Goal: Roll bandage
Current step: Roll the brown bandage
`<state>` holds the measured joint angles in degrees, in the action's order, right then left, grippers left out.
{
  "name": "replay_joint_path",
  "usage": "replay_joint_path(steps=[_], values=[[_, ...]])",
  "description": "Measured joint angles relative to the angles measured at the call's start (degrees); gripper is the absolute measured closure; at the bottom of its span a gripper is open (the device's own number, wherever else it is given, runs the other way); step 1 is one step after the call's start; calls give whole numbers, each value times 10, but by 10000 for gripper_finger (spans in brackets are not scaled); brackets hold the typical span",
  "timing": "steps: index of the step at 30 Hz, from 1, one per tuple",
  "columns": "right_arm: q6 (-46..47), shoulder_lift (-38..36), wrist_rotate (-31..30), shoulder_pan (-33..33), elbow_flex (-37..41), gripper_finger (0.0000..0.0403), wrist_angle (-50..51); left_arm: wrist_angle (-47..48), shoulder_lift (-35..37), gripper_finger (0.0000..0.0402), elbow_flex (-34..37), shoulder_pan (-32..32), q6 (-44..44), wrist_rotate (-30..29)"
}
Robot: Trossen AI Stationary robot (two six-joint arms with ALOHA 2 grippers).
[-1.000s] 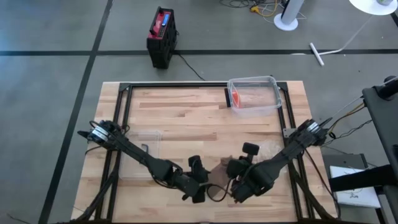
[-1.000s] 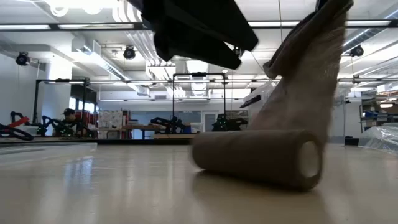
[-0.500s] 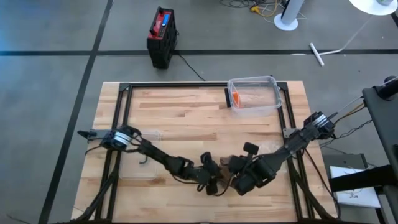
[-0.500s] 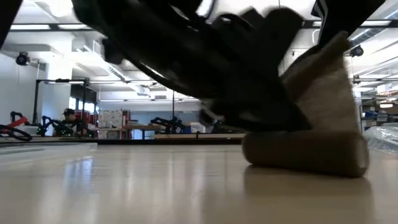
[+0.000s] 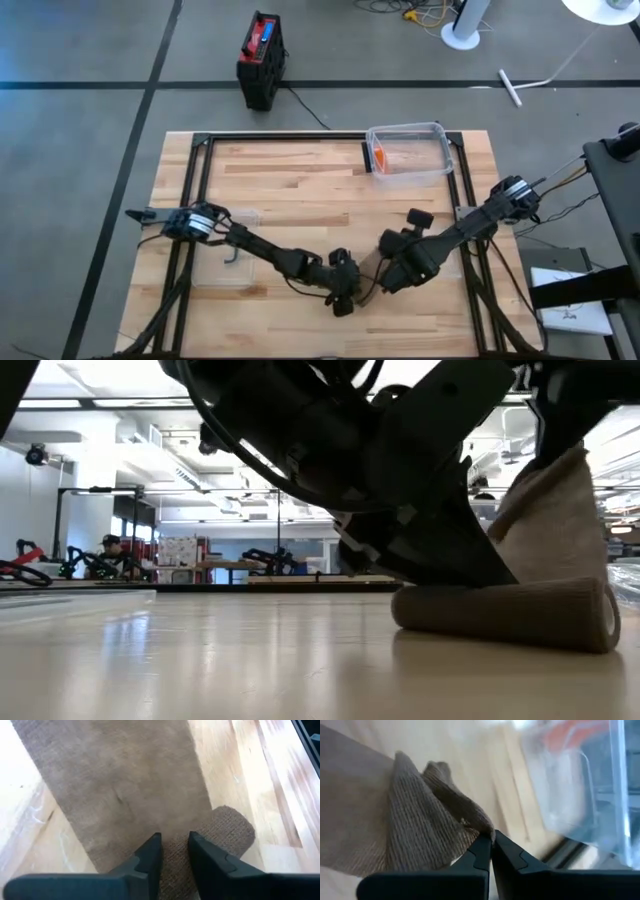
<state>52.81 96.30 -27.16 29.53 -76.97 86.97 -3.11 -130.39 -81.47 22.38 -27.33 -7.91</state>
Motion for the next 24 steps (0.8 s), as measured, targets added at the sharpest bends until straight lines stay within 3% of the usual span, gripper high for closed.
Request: replay_joint_path(steps=[8,16,19,24], values=[[-9,-57,2,-49,83,385,26,10,0,335,0,25,-11,-27],[2,-182,-1,-125,106,285,29,11,0,336,0,31,-12,-36],[-2,-229,-1,-130,107,251,-26,11,0,334,0,31,-10,-36],[-45,-274,15,-87,143,223,-257,5,0,339,1,32,-4,-44]])
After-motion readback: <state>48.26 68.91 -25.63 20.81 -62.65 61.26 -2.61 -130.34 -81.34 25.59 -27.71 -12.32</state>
